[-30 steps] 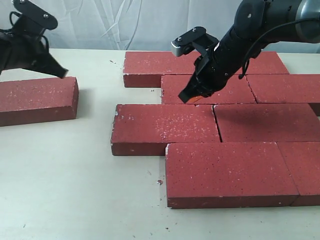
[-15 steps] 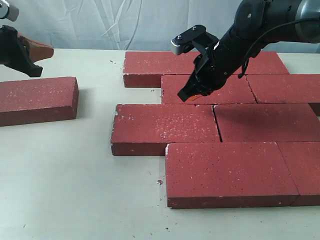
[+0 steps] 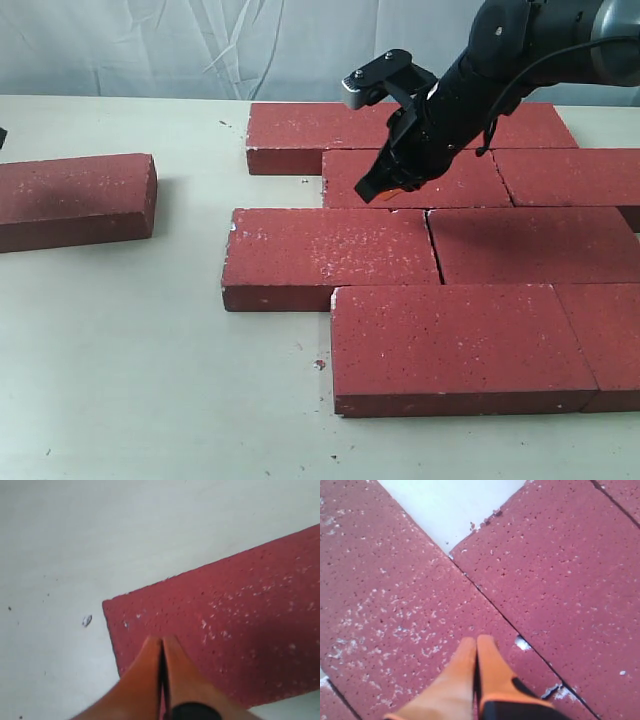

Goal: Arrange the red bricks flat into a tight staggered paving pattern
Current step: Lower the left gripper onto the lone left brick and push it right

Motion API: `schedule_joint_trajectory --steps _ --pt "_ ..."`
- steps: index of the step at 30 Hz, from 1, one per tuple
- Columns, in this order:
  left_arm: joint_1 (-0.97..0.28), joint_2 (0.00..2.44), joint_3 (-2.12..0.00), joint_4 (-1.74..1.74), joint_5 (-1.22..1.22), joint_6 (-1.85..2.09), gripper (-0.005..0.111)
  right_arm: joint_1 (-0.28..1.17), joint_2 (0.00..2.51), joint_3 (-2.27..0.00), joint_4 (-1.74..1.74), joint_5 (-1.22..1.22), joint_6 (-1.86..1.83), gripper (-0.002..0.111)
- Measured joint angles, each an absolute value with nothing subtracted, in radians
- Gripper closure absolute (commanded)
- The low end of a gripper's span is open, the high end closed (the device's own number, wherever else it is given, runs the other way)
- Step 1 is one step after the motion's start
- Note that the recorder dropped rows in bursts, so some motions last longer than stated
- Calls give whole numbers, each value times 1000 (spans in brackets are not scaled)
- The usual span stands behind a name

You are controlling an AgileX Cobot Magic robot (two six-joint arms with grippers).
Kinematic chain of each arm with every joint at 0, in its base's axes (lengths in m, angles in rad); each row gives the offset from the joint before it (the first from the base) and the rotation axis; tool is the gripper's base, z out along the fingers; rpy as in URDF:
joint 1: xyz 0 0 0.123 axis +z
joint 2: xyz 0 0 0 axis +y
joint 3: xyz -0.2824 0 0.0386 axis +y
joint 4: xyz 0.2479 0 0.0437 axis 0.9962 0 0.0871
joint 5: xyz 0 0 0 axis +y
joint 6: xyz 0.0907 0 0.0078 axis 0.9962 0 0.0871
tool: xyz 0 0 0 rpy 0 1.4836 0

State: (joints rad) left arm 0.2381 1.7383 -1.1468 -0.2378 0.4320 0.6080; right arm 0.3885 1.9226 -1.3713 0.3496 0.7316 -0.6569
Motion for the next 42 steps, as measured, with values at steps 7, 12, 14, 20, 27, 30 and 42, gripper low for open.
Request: schedule_joint_trajectory --steps 7,12,14,20,27,30,42 --pt "227 1850 -1226 -89 534 418 107 388 1923 -1371 350 730 -657 109" --pt "185 1922 -1266 -89 539 407 107 388 1923 -1371 356 730 -657 109" --pt "166 1950 -1274 -89 529 404 107 388 1923 -1371 359 730 -657 109" --pt "127 1991 -1283 -89 494 404 107 388 1923 -1371 361 730 -657 109" --pt "87 1994 -1283 -102 475 404 107 388 1923 -1371 363 730 -657 109" --pt "60 1994 -1283 -106 472 404 107 388 1923 -1371 363 730 -657 109" --pt "-40 1996 -1283 -108 452 404 107 388 1923 -1371 367 730 -657 109"
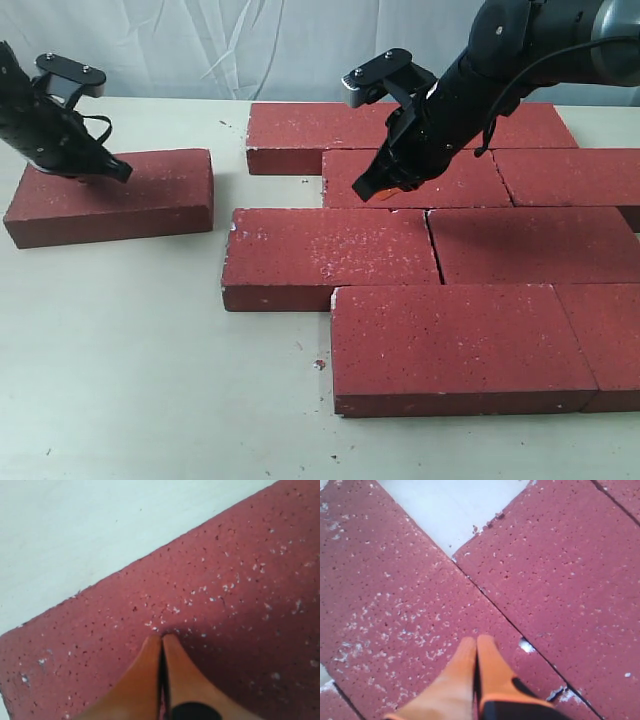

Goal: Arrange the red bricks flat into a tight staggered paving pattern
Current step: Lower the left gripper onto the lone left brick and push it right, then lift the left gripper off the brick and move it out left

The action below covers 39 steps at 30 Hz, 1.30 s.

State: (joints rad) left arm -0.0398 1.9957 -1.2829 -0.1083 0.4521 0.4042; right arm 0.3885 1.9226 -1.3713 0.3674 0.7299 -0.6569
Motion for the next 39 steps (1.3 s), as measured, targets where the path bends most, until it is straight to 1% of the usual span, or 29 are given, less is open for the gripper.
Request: schedule_joint_trajectory --steps 10,20,24,27,29,34,39 --pt "-89 1998 -1283 -108 434 445 107 388 1923 -1371 367 721 -657 109" --pt "-137 1999 -1283 -108 431 621 107 388 1923 -1371 367 715 -657 109" --pt "-139 1943 -1303 -108 405 638 107 388 1923 -1371 367 715 -657 109" --pt "-137 1925 -1355 -181 280 624 107 388 1923 -1371 367 709 -657 109" --pt "-137 1990 -1415 -238 261 618 107 388 1923 -1371 367 709 -657 109" --pt "-137 2231 -1688 -268 470 590 107 388 1923 -1371 367 709 -657 109" --pt "-137 2310 -1809 -271 576 569 107 388 1923 -1371 367 706 -657 109"
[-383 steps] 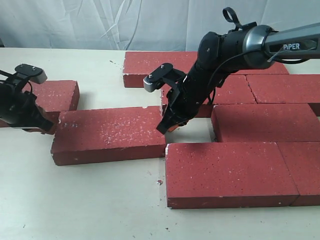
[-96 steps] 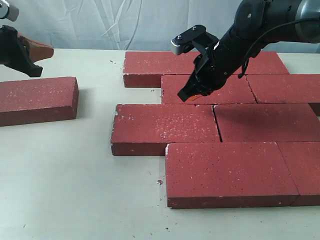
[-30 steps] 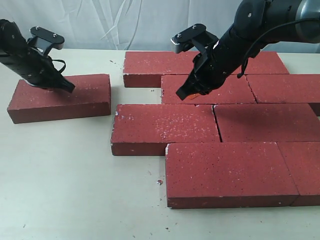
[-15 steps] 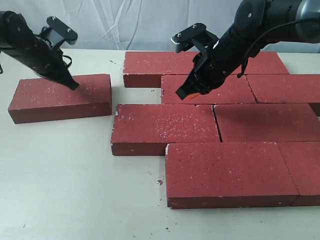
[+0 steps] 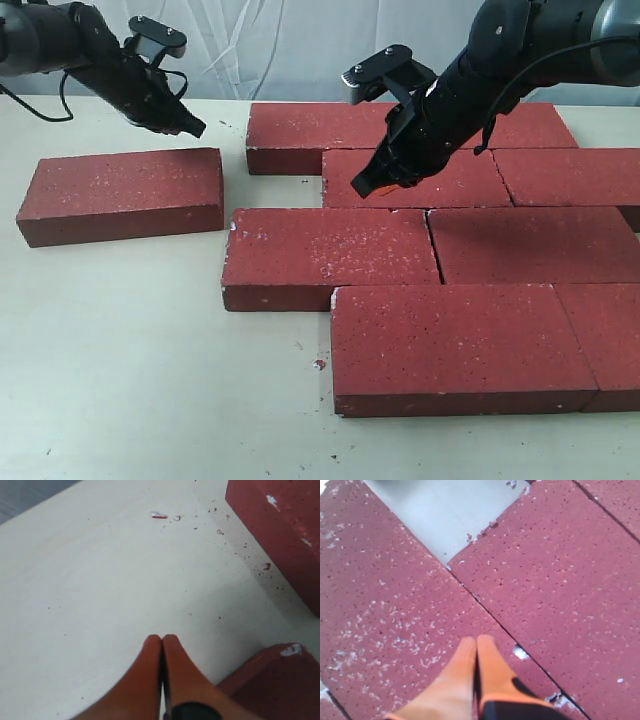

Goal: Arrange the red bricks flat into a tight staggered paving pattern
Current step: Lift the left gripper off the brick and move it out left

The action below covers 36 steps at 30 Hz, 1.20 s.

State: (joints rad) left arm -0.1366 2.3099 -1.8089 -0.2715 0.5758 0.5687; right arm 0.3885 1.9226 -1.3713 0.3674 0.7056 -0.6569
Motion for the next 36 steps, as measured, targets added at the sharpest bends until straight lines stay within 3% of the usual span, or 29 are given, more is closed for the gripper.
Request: schedule_joint_trajectory --steps 25,31,36 --pt "-134 2306 -1838 -297 779 560 107 388 1923 -1371 370 703 -657 109" --pt "-100 2162 -1838 -85 858 420 107 388 1923 -1371 370 690 -657 109" --pt "-26 2080 -1842 139 1077 295 107 388 1923 -1371 370 690 -657 109"
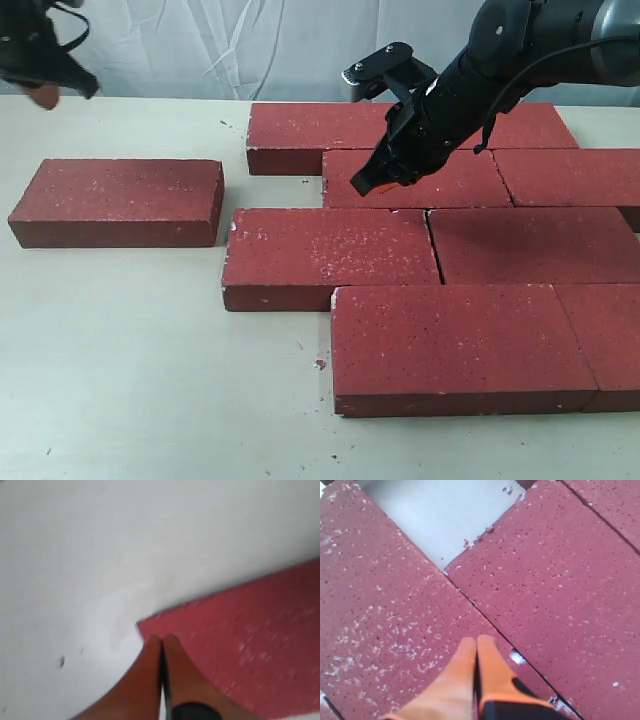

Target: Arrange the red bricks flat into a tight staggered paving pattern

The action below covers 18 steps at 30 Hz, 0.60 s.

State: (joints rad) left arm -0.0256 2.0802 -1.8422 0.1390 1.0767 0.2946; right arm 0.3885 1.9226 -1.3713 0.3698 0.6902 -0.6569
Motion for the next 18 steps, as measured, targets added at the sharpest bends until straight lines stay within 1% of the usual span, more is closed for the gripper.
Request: schedule_joint_trajectory --steps 3,7,12,18 --pt "36 2080 -1822 193 1169 239 107 388 1923 -1371 370 690 -657 109" --pt "129 2080 -1739 172 1182 202 107 388 1923 -1371 370 694 -657 109" --pt "210 2080 -1595 100 1072 201 107 388 1923 -1371 374 695 -657 109" --pt "235 2080 -1500 11 935 208 107 388 1923 -1371 376 694 -657 109"
